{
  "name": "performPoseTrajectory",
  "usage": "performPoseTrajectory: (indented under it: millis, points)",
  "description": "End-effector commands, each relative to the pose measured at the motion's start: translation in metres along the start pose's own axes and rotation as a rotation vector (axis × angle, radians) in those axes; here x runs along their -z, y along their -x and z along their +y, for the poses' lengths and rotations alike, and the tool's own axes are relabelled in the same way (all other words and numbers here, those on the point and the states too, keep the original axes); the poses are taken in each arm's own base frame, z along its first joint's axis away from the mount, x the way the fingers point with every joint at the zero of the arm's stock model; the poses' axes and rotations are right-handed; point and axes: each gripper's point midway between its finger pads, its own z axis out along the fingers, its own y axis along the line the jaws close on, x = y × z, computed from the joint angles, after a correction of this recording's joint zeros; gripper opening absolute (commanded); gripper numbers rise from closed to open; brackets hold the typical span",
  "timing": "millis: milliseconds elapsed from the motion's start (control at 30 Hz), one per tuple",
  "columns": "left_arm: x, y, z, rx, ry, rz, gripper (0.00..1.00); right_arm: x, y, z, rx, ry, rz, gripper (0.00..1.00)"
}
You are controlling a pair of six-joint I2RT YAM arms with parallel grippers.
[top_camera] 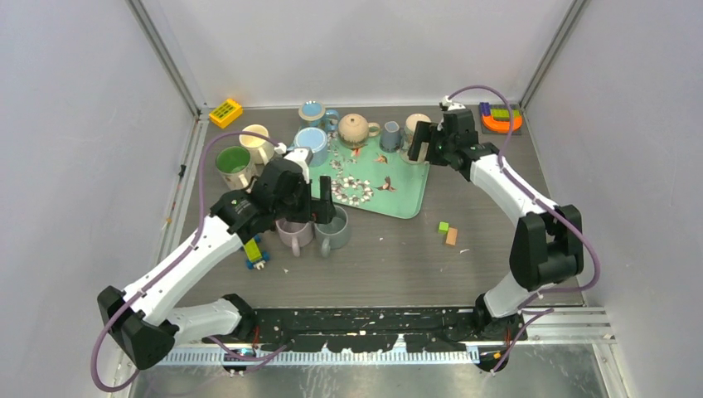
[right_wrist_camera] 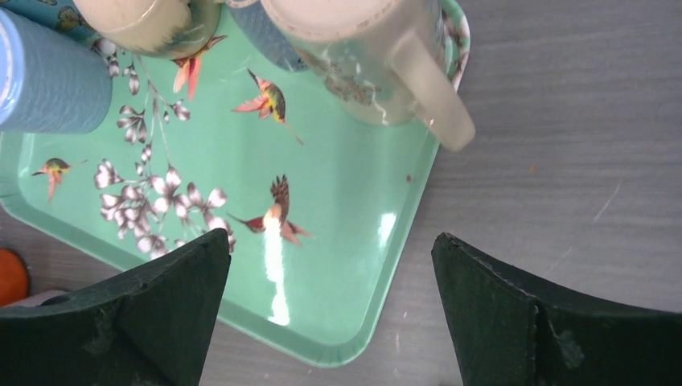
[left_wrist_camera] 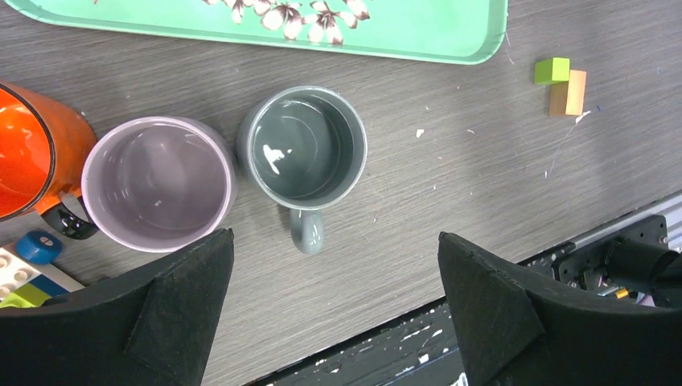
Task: Turn the mug right side up
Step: Turn over the cup on the tray.
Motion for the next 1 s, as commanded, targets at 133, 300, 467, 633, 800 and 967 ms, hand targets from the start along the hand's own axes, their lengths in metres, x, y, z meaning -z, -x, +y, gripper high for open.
performPoseTrajectory:
  millis: [133,300,467,633,800,967]
  points:
    - [0.019,0.006,-0.002,-0.004,-0.089,-0.014,1.0,-0.042,0.037,-0.006,0.198,0.085,-0.073,1.0]
    - [0.025,0.007,0.005,-0.009,-0.094,-0.028,1.0,-0.065,0.036,-0.018,0.245,0.068,-0.05,1.0]
    - [0.028,0.007,0.009,-0.007,-0.095,-0.03,1.0,-0.082,0.029,-0.024,0.291,0.051,-0.031,1.0]
    - [0.027,0.005,0.009,0.0,-0.104,-0.022,1.0,-0.093,0.02,-0.024,0.299,0.073,-0.008,1.0]
    - [0.025,0.004,0.009,0.011,-0.105,-0.018,1.0,-0.091,0.018,-0.02,0.305,0.062,-0.004,0.99]
    - [0.02,0.002,0.006,0.025,-0.118,-0.007,1.0,-0.08,0.011,-0.004,0.28,0.066,-0.006,0.97]
